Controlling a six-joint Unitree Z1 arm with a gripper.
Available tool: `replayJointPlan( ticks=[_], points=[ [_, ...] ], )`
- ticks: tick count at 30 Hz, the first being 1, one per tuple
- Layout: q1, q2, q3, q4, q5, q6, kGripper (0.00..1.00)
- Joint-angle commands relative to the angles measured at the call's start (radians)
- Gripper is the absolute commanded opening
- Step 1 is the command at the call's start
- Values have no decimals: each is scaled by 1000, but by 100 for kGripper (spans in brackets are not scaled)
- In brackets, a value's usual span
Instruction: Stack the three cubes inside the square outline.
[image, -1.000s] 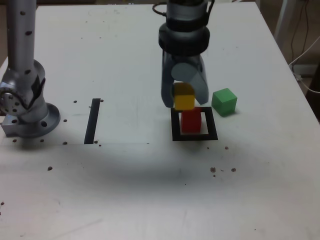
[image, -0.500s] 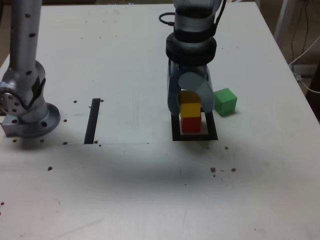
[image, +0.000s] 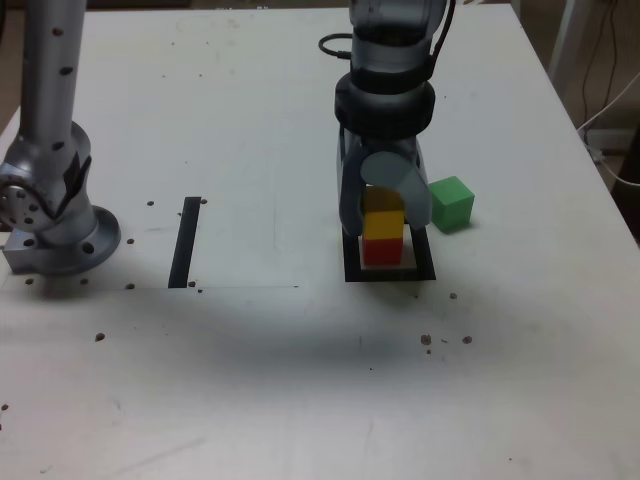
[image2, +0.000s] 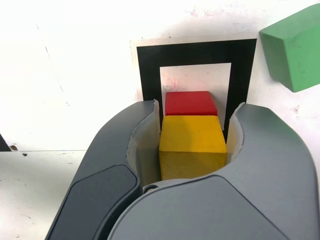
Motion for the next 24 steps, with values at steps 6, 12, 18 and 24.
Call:
replayJointPlan(
  ticks=[6,12,18,24],
  points=[
    [-1,3,4,-4,1,-4,50],
    [-1,-6,23,-17,10,-16,83],
    [-1,-20,33,-39,36,-27,99],
    [-1,-43,34,-44,59,-26,99]
  ],
)
